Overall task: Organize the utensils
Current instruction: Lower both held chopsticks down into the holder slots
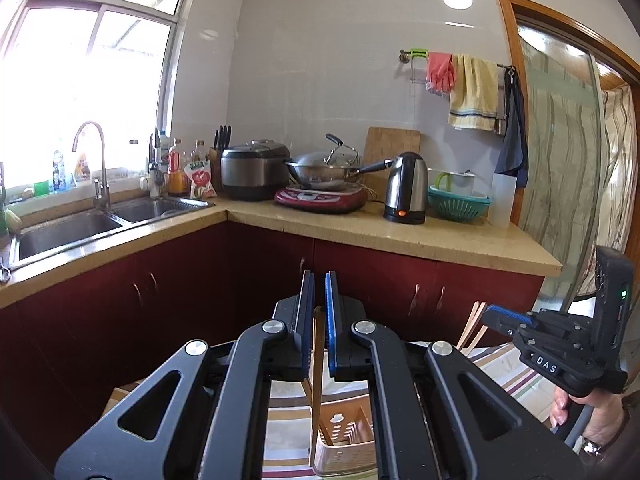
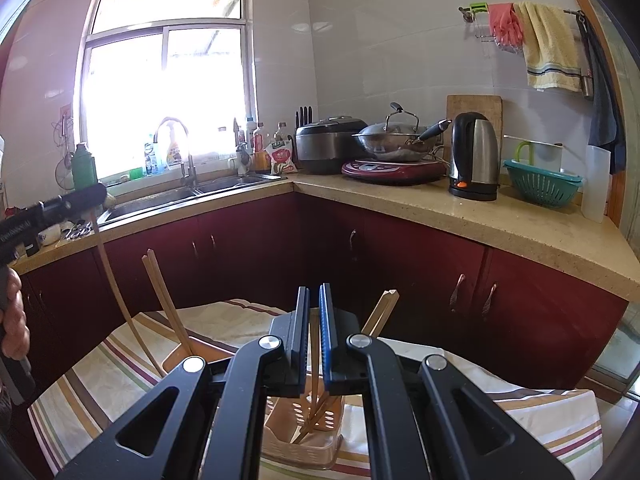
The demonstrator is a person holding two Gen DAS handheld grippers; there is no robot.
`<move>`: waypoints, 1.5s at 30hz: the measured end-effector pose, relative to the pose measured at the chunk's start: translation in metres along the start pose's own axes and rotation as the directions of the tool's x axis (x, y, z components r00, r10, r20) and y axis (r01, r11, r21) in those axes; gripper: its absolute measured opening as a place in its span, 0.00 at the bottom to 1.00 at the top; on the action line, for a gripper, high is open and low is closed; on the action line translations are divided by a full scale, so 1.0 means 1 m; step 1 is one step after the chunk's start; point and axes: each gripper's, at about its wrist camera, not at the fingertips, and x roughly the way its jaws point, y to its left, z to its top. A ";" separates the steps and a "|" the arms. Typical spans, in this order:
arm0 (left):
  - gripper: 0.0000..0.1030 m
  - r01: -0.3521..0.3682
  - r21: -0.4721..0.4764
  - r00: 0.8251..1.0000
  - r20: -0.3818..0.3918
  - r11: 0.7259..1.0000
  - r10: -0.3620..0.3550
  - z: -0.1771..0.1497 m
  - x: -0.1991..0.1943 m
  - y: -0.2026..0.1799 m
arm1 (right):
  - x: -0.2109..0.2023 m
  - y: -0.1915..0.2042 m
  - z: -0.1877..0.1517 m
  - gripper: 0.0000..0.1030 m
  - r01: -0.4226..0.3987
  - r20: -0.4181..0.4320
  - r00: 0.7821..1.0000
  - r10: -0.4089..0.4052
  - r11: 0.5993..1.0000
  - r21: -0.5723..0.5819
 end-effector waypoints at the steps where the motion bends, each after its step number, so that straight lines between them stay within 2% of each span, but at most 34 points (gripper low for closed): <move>1: 0.06 0.000 0.003 1.000 0.006 1.000 0.000 0.002 -0.003 -0.001 | -0.001 0.000 0.001 0.06 0.000 0.002 1.000 0.000 1.000 0.000; 17: 0.06 0.044 0.008 0.997 0.062 0.999 -0.044 0.034 -0.033 -0.014 | -0.030 0.002 0.025 0.06 0.013 0.060 0.998 -0.012 1.000 -0.016; 23: 0.06 0.049 0.011 0.993 0.111 0.999 -0.050 0.048 -0.045 -0.019 | -0.037 0.003 0.032 0.06 0.015 0.084 0.996 -0.014 1.000 -0.019; 29: 0.06 0.048 -0.001 0.989 0.141 0.999 -0.047 0.052 -0.040 -0.023 | -0.039 0.004 0.034 0.06 0.015 0.094 0.995 -0.013 1.000 -0.019; 34: 0.06 0.040 -0.037 0.993 0.108 0.999 -0.036 0.034 -0.014 -0.016 | -0.032 0.003 0.030 0.06 0.012 0.079 0.997 -0.010 1.000 -0.018; 45: 0.06 -0.009 -0.109 1.000 -0.026 0.994 0.006 -0.012 0.049 0.008 | -0.001 -0.004 0.015 0.06 0.004 0.011 1.000 -0.004 1.000 -0.004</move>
